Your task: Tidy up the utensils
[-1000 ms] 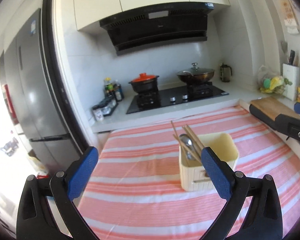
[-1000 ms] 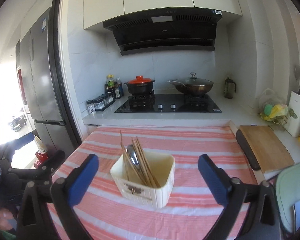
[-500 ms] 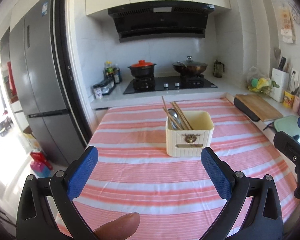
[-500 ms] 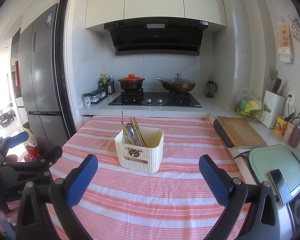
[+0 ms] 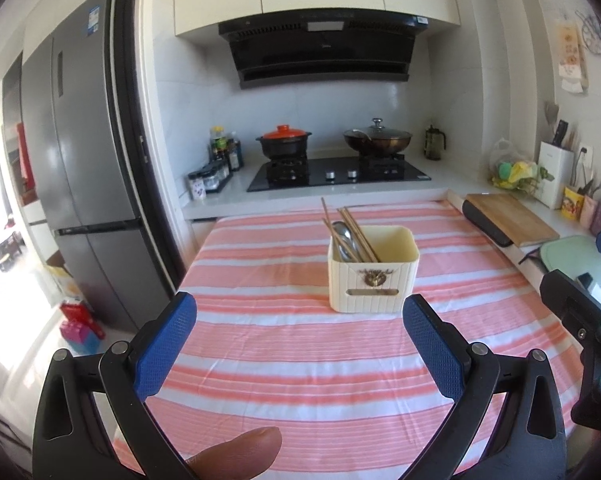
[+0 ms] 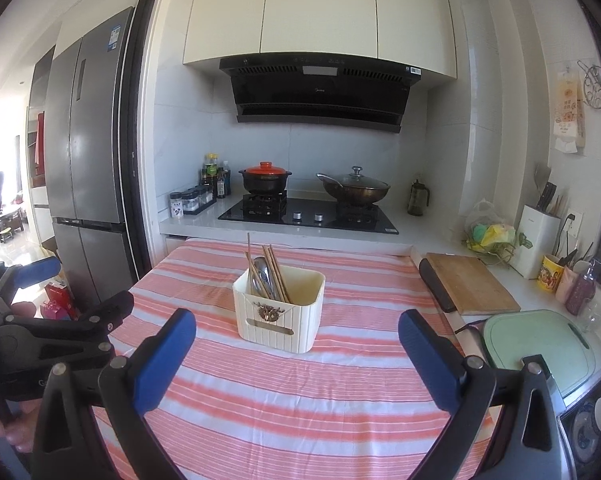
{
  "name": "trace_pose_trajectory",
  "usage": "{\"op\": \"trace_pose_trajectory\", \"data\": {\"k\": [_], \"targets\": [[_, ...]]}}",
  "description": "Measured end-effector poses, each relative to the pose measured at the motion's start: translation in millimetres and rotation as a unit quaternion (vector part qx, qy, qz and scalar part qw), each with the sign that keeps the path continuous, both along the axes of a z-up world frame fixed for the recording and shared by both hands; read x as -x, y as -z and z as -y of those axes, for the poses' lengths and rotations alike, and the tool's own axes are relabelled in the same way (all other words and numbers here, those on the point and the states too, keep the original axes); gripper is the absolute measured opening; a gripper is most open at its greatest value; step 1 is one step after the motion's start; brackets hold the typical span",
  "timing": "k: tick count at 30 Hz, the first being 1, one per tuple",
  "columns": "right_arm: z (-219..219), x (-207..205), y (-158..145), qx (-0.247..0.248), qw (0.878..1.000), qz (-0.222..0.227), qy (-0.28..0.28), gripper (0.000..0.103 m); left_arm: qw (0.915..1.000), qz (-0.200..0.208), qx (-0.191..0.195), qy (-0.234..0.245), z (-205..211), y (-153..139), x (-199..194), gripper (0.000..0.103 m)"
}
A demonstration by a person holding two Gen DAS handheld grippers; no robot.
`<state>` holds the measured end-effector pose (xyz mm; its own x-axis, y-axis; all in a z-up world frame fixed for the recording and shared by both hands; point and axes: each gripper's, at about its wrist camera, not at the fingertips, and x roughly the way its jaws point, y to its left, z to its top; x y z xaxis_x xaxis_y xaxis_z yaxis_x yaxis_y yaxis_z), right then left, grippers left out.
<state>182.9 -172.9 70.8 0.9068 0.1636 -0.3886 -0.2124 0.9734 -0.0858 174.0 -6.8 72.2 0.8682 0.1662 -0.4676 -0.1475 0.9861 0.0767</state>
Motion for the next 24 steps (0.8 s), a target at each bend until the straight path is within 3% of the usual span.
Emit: {"op": "trace_pose_trajectory", "data": {"k": [15,24], "targets": [[-9.1,9.2,-4.9,0.005,1.000,-0.002,-0.018,0.103,0.9999,0.000,0.016,-0.002,-8.9,-4.7,-0.3,0.103],[-11.4,10.3,-5.2,0.006,1.000,-0.006,-0.024,0.103,0.9999,0.009,0.004,-0.010,-7.4,-8.1,2.6,0.103]]}}
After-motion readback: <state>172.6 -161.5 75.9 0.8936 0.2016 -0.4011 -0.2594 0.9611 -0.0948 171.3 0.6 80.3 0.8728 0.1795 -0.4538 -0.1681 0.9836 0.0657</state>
